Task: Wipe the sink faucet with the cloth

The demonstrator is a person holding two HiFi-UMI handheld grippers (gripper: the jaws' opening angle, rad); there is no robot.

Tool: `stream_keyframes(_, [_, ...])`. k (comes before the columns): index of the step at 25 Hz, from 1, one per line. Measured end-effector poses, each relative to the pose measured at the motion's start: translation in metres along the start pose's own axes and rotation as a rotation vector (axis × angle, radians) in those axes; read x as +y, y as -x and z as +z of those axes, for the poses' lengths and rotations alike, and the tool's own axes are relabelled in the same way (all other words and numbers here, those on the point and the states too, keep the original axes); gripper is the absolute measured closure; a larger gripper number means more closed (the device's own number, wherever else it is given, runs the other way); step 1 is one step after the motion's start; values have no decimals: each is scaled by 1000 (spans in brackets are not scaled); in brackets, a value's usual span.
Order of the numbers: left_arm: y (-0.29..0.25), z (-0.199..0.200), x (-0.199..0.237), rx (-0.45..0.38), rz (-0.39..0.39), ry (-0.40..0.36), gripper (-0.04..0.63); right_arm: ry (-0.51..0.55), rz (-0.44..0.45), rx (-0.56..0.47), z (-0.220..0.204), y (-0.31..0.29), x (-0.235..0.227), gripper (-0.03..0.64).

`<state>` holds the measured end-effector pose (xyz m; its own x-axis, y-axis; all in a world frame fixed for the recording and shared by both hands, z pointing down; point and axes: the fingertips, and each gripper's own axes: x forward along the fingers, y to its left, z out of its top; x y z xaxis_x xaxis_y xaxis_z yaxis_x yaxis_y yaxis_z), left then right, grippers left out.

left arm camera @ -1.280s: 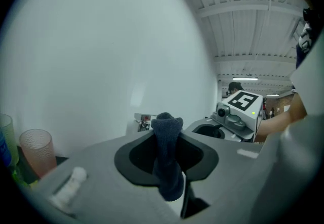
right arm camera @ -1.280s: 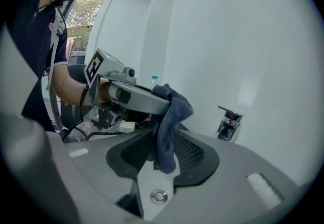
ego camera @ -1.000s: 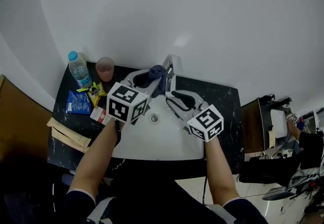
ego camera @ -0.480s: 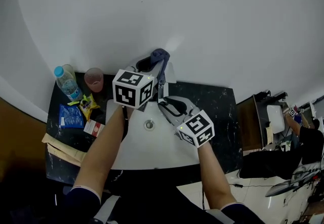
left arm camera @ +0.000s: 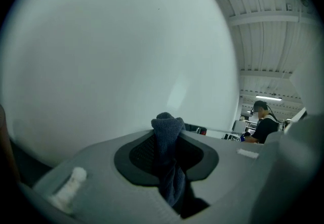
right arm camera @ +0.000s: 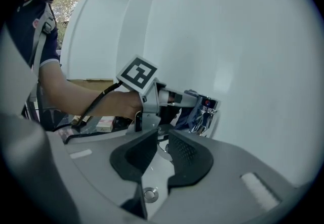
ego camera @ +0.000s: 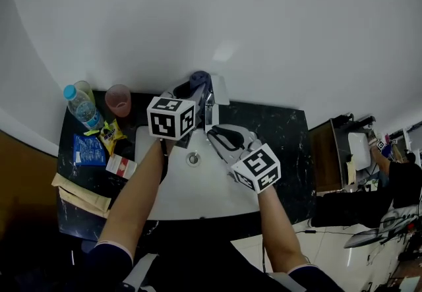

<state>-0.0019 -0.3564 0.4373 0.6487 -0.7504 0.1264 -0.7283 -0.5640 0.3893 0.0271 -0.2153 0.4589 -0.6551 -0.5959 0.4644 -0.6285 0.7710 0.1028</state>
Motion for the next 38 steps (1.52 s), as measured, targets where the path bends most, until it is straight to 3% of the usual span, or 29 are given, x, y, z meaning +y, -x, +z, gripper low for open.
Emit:
stream_keyframes(5, [-2,-34,15,83,51,70,517,-19,3,-10,0,1,0,545])
stream_keyframes(19, [-7,-93,34,281,151,63,518,-35,8,-25,-2,2,0,546])
stream_keyframes(27, [-2,-75,24,249,116,85,520,-33,11,-15,-4,1,1,546])
stream_keyframes(38, [8,11,-24,109,24,4,520,-46,-5,-23,-4,1,-2,546])
